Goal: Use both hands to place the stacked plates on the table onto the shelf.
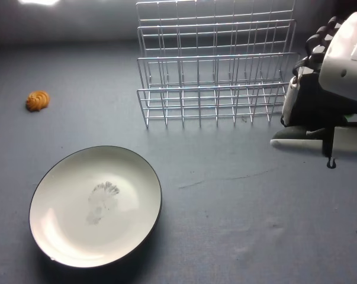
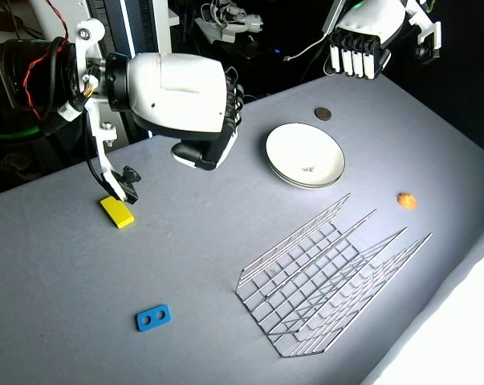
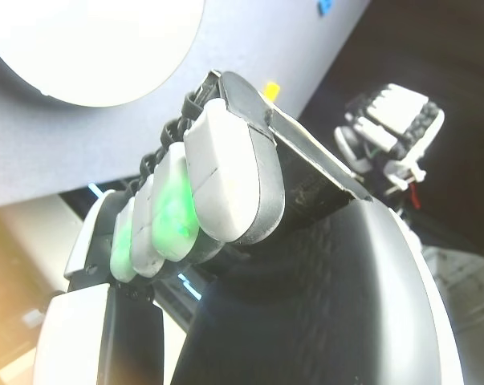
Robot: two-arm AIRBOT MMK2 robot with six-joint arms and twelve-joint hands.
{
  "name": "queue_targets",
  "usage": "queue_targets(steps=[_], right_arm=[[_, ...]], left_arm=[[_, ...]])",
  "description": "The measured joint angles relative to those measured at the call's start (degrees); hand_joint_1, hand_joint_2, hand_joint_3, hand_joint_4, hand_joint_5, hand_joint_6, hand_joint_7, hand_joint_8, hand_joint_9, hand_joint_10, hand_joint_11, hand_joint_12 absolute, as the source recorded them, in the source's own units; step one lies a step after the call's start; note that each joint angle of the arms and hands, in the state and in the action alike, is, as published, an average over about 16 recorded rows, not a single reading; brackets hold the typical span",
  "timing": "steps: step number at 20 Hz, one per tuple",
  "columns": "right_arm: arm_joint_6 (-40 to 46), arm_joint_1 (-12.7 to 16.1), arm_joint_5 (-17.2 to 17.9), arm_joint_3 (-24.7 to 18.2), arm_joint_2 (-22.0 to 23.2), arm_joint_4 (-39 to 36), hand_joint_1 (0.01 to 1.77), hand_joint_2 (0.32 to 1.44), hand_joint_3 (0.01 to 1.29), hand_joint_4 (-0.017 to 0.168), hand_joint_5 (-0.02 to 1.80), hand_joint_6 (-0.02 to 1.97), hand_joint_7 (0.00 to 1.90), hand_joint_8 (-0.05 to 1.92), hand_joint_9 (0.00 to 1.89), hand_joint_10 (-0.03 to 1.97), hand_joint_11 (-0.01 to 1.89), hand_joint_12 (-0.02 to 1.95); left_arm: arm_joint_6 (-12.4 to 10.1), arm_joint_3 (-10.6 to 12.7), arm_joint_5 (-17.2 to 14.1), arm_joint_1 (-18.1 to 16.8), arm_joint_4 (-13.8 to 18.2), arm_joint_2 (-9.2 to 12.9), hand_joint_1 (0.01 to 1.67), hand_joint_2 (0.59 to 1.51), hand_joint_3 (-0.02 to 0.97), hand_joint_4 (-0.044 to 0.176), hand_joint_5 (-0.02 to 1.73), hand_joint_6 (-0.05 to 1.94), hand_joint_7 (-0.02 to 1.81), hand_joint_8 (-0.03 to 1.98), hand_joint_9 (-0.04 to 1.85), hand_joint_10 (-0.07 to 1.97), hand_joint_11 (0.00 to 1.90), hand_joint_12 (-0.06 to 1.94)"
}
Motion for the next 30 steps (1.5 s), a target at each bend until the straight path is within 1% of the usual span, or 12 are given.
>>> queue_targets(steps=[1, 4, 8, 9, 10, 11, 12, 14, 19, 24, 27, 30], right_arm=[[0.0, 0.0, 0.0, 0.0, 0.0, 0.0, 0.23, 1.22, 0.04, 0.042, 0.71, 0.9, 0.74, 0.87, 0.79, 0.9, 0.95, 0.84], [0.0, 0.0, -0.1, 0.0, 0.0, 0.0, 0.17, 1.22, 0.03, 0.031, 0.53, 0.67, 0.55, 0.65, 0.59, 0.67, 0.71, 0.62], [-0.1, -0.1, -0.2, 0.0, 0.0, -0.3, 0.14, 1.22, 0.03, 0.022, 0.39, 0.5, 0.41, 0.48, 0.44, 0.5, 0.53, 0.46], [-0.1, -0.1, -0.3, 0.0, 0.0, -0.4, 0.14, 1.21, 0.03, 0.016, 0.34, 0.43, 0.35, 0.41, 0.37, 0.42, 0.46, 0.38], [-0.1, -0.1, -0.3, -0.1, 0.0, -0.5, 0.14, 1.2, 0.03, 0.006, 0.25, 0.31, 0.26, 0.29, 0.28, 0.3, 0.35, 0.27], [-0.1, -0.1, -0.4, -0.1, 0.0, -0.6, 0.16, 1.19, 0.03, -0.001, 0.16, 0.2, 0.18, 0.18, 0.19, 0.19, 0.24, 0.15], [-0.1, -0.2, -0.4, -0.2, 0.0, -0.8, 0.2, 1.17, 0.02, -0.004, 0.1, 0.1, 0.1, 0.09, 0.11, 0.09, 0.16, 0.06], [-0.1, -0.2, -0.5, -0.3, 0.0, -1.1, 0.33, 1.15, 0.02, -0.001, 0.03, 0.02, 0.03, 0.01, 0.03, 0.01, 0.05, 0.0], [-0.1, -0.3, -0.6, -0.7, 0.0, -1.8, 0.69, 1.07, 0.02, -0.002, 0.02, 0.02, 0.02, 0.01, 0.02, 0.01, 0.02, -0.01], [-0.1, -0.4, -0.6, -1.2, 0.0, -2.4, 1.04, 0.99, 0.02, -0.002, 0.02, 0.02, 0.02, 0.01, 0.02, 0.01, 0.02, -0.01], [-0.1, -0.5, -0.6, -1.4, 0.0, -2.7, 1.14, 0.96, 0.02, -0.002, 0.02, 0.02, 0.02, 0.01, 0.02, 0.01, 0.02, -0.01], [-0.1, -0.6, -0.7, -1.6, 0.0, -2.8, 1.14, 0.95, 0.02, -0.002, 0.02, 0.02, 0.02, 0.01, 0.02, 0.01, 0.02, 0.0]], left_arm=[[0.0, 0.0, 0.0, 0.0, 0.0, 0.0, 0.19, 1.14, 0.073, 0.043, 0.65, 0.77, 0.68, 0.77, 0.75, 0.81, 0.79, 0.81], [0.1, 0.1, 0.0, 0.0, 0.1, 0.0, 0.14, 1.124, 0.066, 0.031, 0.48, 0.56, 0.5, 0.57, 0.55, 0.6, 0.59, 0.6], [0.1, 0.1, 0.0, 0.0, -0.1, 0.0, 0.11, 1.112, 0.058, 0.023, 0.36, 0.42, 0.38, 0.42, 0.41, 0.45, 0.44, 0.44], [0.1, 0.0, 0.0, 0.0, -0.2, 0.0, 0.09, 1.103, 0.057, 0.017, 0.3, 0.34, 0.31, 0.34, 0.35, 0.37, 0.37, 0.37], [0.0, 0.0, 0.0, 0.0, -0.4, 0.0, 0.06, 1.088, 0.057, 0.007, 0.2, 0.22, 0.21, 0.22, 0.24, 0.25, 0.27, 0.25], [-0.3, -0.1, 0.0, 0.1, -0.5, 0.0, 0.03, 1.079, 0.049, 0.0, 0.12, 0.12, 0.12, 0.11, 0.15, 0.14, 0.17, 0.13], [-0.8, -0.2, 0.0, 0.1, -0.6, 0.0, 0.02, 1.079, 0.036, -0.001, 0.06, 0.04, 0.06, 0.04, 0.08, 0.05, 0.1, 0.04], [-2.2, -0.4, 0.2, 0.2, -1.0, 0.0, 0.02, 1.078, 0.03, 0.001, 0.01, 0.0, 0.01, 0.0, 0.02, 0.0, 0.03, -0.01], [-5.8, -0.9, 1.1, 0.2, -1.3, 0.3, 0.02, 1.076, 0.026, -0.002, 0.01, -0.01, 0.02, -0.01, 0.02, 0.01, 0.01, -0.01], [-9.2, -1.6, 1.4, -0.3, -0.5, 0.5, 0.02, 1.074, 0.022, 0.001, 0.02, -0.01, 0.02, -0.01, 0.02, 0.01, 0.01, -0.01], [-10.6, -1.7, 1.3, -0.8, 0.7, 0.6, 0.02, 1.073, 0.022, 0.002, 0.02, -0.01, 0.02, -0.01, 0.02, 0.01, 0.01, -0.01], [-10.3, -1.7, 0.9, -0.8, 1.9, 0.5, 0.02, 1.073, 0.022, 0.004, 0.02, -0.01, 0.02, -0.01, 0.02, 0.01, 0.01, -0.01]])
